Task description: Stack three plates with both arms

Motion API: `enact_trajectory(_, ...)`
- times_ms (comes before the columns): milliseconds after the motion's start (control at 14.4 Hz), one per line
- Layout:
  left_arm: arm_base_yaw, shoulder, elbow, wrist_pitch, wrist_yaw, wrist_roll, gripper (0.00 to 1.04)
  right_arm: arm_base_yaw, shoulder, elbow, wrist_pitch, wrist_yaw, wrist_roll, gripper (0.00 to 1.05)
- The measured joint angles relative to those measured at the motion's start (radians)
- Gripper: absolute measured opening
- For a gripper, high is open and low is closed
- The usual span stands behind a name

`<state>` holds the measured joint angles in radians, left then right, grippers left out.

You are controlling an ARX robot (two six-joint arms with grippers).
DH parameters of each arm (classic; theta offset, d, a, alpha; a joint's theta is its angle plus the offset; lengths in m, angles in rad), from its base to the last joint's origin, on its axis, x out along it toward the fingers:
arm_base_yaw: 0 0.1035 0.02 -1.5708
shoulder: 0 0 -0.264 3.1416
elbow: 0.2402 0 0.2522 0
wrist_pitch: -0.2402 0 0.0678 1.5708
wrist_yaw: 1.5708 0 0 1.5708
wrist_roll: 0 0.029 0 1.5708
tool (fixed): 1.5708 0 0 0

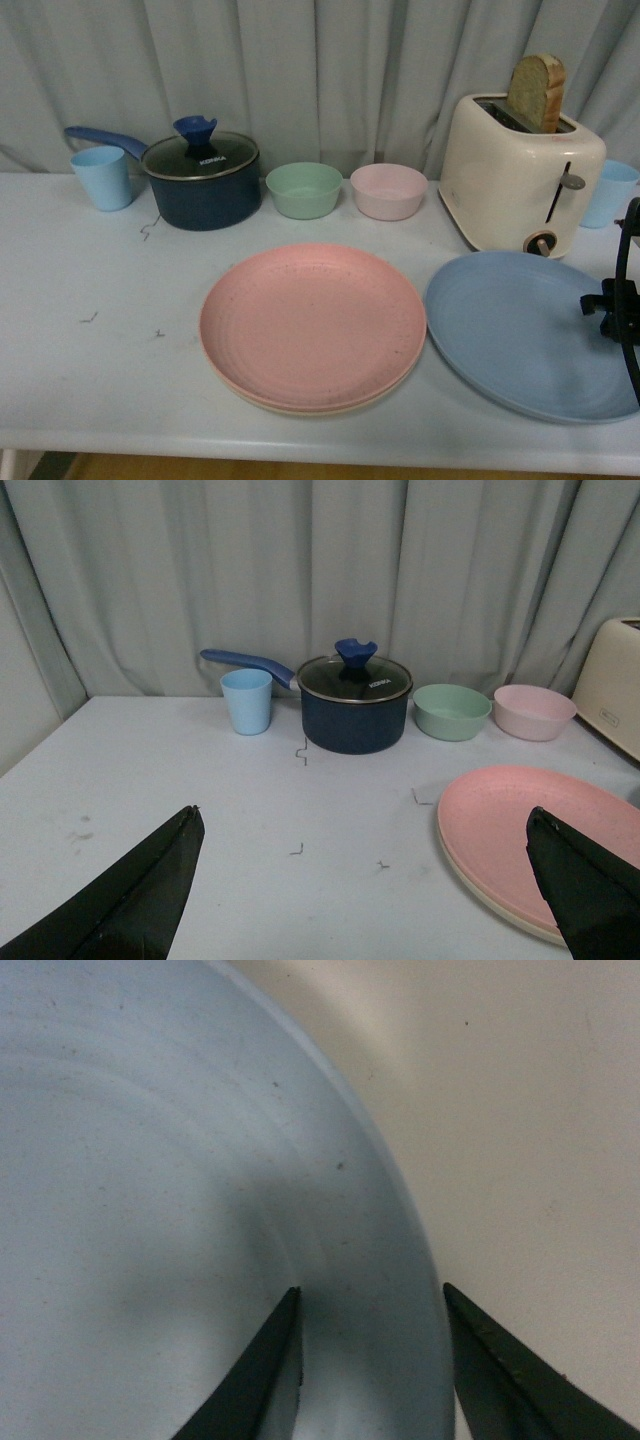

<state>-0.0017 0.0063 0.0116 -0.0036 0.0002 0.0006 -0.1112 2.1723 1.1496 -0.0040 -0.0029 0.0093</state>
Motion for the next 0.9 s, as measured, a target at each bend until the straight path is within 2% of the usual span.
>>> enact_trajectory(138, 0.000, 0.000, 0.000, 0.000, 0.000, 0.000, 0.98, -0.005, -0.007, -0.021, 0.023, -0.003, 0.011, 0.25)
enact_trajectory(346, 0.000, 0.000, 0.000, 0.000, 0.000, 0.000, 0.98, -0.017, -0.024, -0.040, 0.029, -0.025, 0.021, 0.16)
enact_trajectory(415, 0.000, 0.000, 0.000, 0.000, 0.000, 0.000, 0.98, -0.037, -0.089, -0.106, 0.036, -0.084, 0.043, 0.04)
enact_trajectory(485, 0.000, 0.000, 0.000, 0.000, 0.000, 0.000, 0.98, -0.102, -0.274, -0.251, 0.038, -0.165, 0.038, 0.03)
enact_trajectory(554, 0.000, 0.000, 0.000, 0.000, 0.000, 0.000, 0.98, -0.200, -0.473, -0.334, -0.052, -0.224, 0.000, 0.03)
enact_trajectory(623, 0.000, 0.000, 0.000, 0.000, 0.000, 0.000, 0.98, -0.203, -0.542, -0.336, -0.077, -0.247, -0.002, 0.03)
enact_trajectory(900, 0.000, 0.000, 0.000, 0.000, 0.000, 0.000, 0.98, -0.032, -0.665, -0.306, -0.042, -0.309, 0.085, 0.03)
